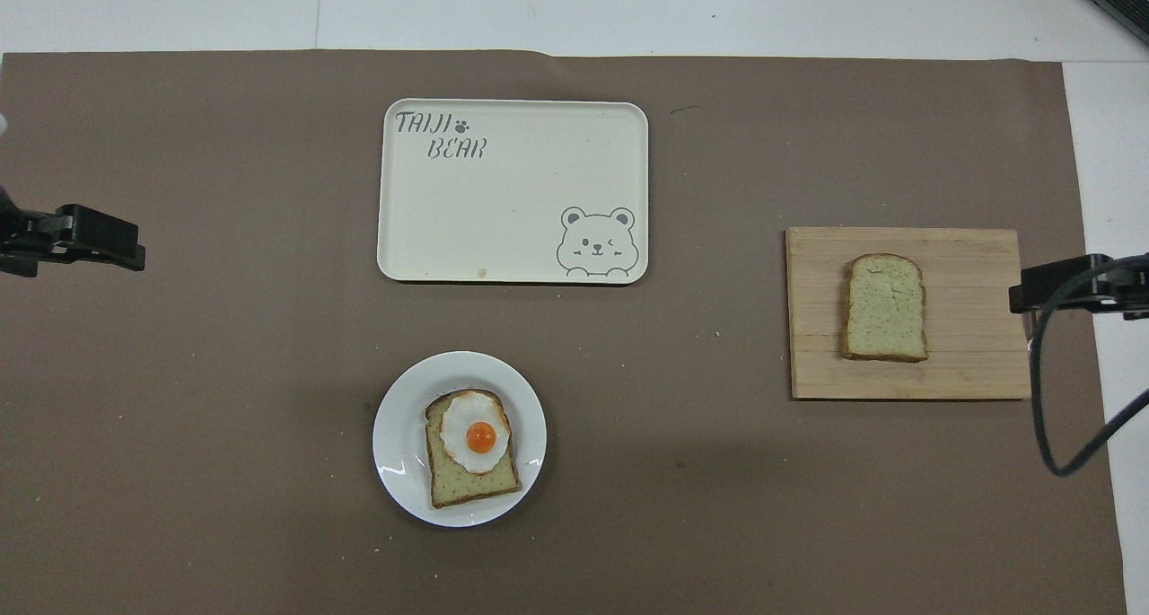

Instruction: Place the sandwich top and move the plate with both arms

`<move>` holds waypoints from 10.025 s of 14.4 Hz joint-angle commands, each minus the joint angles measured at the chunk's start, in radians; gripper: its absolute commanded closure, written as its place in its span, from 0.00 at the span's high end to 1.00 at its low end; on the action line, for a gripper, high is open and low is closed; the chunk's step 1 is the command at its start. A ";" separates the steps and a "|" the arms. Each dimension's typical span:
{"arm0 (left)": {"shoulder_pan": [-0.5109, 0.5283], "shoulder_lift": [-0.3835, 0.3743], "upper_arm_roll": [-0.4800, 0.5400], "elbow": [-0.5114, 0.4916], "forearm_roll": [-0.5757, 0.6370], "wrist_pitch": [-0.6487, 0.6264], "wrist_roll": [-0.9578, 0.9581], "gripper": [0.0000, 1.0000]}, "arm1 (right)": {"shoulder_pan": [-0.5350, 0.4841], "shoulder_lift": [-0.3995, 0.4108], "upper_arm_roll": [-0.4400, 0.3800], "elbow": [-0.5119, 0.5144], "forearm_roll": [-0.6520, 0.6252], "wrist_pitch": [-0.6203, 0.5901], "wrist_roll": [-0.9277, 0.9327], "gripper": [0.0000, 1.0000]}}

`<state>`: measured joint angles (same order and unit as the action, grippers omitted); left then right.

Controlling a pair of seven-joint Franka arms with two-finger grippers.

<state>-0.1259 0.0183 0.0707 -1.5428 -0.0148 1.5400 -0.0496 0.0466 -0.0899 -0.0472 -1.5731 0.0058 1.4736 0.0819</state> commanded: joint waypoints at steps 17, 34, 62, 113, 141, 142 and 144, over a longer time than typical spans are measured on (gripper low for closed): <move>-0.003 -0.001 0.003 0.000 0.013 -0.009 -0.009 1.00 | -0.011 -0.013 -0.002 -0.022 0.011 0.008 -0.021 1.00; -0.003 -0.001 0.003 0.000 0.013 -0.009 -0.010 1.00 | -0.011 -0.014 -0.002 -0.024 0.010 0.008 -0.021 1.00; -0.003 -0.001 0.003 0.000 0.015 -0.009 -0.009 1.00 | -0.040 -0.027 -0.003 -0.157 0.013 0.189 -0.033 1.00; -0.003 -0.001 0.003 0.000 0.015 -0.009 -0.009 1.00 | -0.205 0.289 -0.003 -0.553 0.293 0.823 -0.361 0.00; -0.003 -0.003 0.003 0.000 0.015 -0.009 -0.010 1.00 | -0.211 0.250 0.001 -0.236 0.402 0.357 -0.383 0.00; -0.003 -0.001 0.003 0.000 0.013 -0.009 -0.010 1.00 | -0.211 0.240 0.001 -0.226 0.417 0.314 -0.390 0.00; -0.003 -0.001 0.003 0.000 0.015 -0.009 -0.009 1.00 | -0.209 0.225 0.004 -0.223 0.448 0.272 -0.409 0.00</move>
<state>-0.1259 0.0184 0.0709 -1.5428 -0.0148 1.5399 -0.0496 -0.1501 0.1535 -0.0495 -1.8029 0.4058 1.7890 -0.2787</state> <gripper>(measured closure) 0.000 0.965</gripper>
